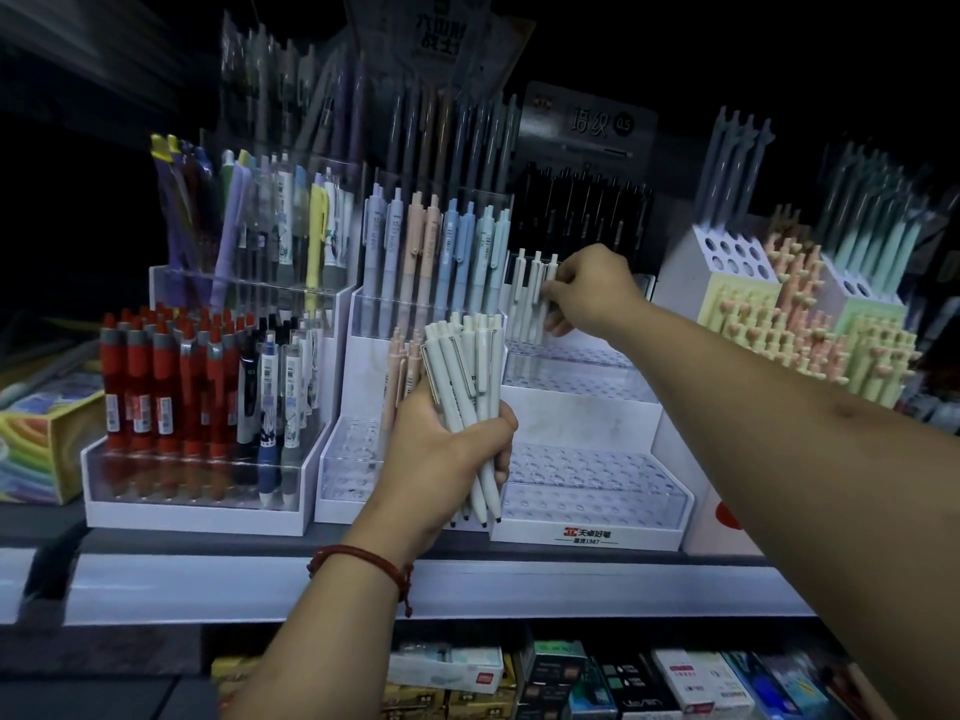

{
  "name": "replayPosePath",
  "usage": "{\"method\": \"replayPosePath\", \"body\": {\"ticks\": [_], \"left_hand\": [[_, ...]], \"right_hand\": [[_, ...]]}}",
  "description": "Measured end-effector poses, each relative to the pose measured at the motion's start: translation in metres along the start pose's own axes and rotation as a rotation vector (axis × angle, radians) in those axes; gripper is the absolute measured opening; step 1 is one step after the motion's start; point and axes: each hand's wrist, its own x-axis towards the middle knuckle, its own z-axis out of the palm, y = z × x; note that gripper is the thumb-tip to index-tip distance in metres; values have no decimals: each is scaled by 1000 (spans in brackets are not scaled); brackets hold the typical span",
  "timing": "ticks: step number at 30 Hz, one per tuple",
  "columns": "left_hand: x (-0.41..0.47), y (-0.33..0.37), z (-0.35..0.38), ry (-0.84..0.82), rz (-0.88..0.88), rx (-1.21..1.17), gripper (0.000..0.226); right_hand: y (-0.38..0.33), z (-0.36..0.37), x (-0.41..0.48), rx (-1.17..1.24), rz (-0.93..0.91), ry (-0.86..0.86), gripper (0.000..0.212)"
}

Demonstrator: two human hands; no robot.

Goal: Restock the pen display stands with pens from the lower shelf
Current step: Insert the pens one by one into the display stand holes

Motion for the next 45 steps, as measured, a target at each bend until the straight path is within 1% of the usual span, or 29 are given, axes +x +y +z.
{"method": "replayPosePath", "body": {"ticks": [3, 5, 6, 8, 9, 10, 11, 13, 15, 19, 23, 25, 31, 35, 38, 40, 42, 44, 45], "left_hand": [[0, 0, 0, 8, -5, -7, 41], [0, 0, 0, 10, -6, -9, 41], [0, 0, 0, 9, -5, -10, 41], [0, 0, 0, 7, -4, -11, 40], [0, 0, 0, 6, -3, -10, 40], [0, 0, 0, 6, -2, -9, 40], [0, 0, 1, 6, -1, -9, 39], [0, 0, 2, 3, 6, -9, 37], [-1, 2, 2, -8, 12, -7, 35], [-3, 3, 2, -19, 13, -26, 36], [-5, 1, 2, -5, 0, -31, 39], [-6, 0, 2, -4, 4, -22, 42], [-7, -1, 5, 8, 11, -17, 39], [-7, -1, 6, -1, 23, -9, 32], [-4, -2, 4, 10, 10, 2, 34], [-4, -4, 1, 1, -9, 1, 34], [-5, -6, -1, -27, -20, 3, 26], [-7, -9, -2, -47, -25, 22, 22], [-7, -10, -2, -50, -27, 31, 22]], "right_hand": [[7, 1, -5, -30, 4, -5, 28], [13, 1, -13, -18, 4, 25, 23], [15, 0, -19, -30, -23, 66, 18], [15, -3, -37, -88, -140, 156, 12], [13, -4, -50, -76, -201, 163, 9], [8, -6, -63, -8, -238, 124, 9], [3, -6, -76, 104, -254, 49, 11], [-8, -7, -97, 323, -233, -128, 15], [-16, -6, -110, 415, -202, -236, 17], [-19, -4, -117, 502, -109, -299, 15], [-18, -7, -120, 432, -75, -406, 17], [-17, -8, -122, 408, -62, -423, 15], [-18, -1, -127, 465, -1, -321, 7], [-17, 0, -128, 583, 26, -226, 10], [-18, 0, -126, 638, 23, -153, 9], [-20, -6, -121, 711, 36, -60, 6], [-21, -17, -105, 790, 56, 93, 8], [-15, -27, -84, 777, 56, 229, 9], [-10, -30, -73, 745, 50, 268, 11]]}}
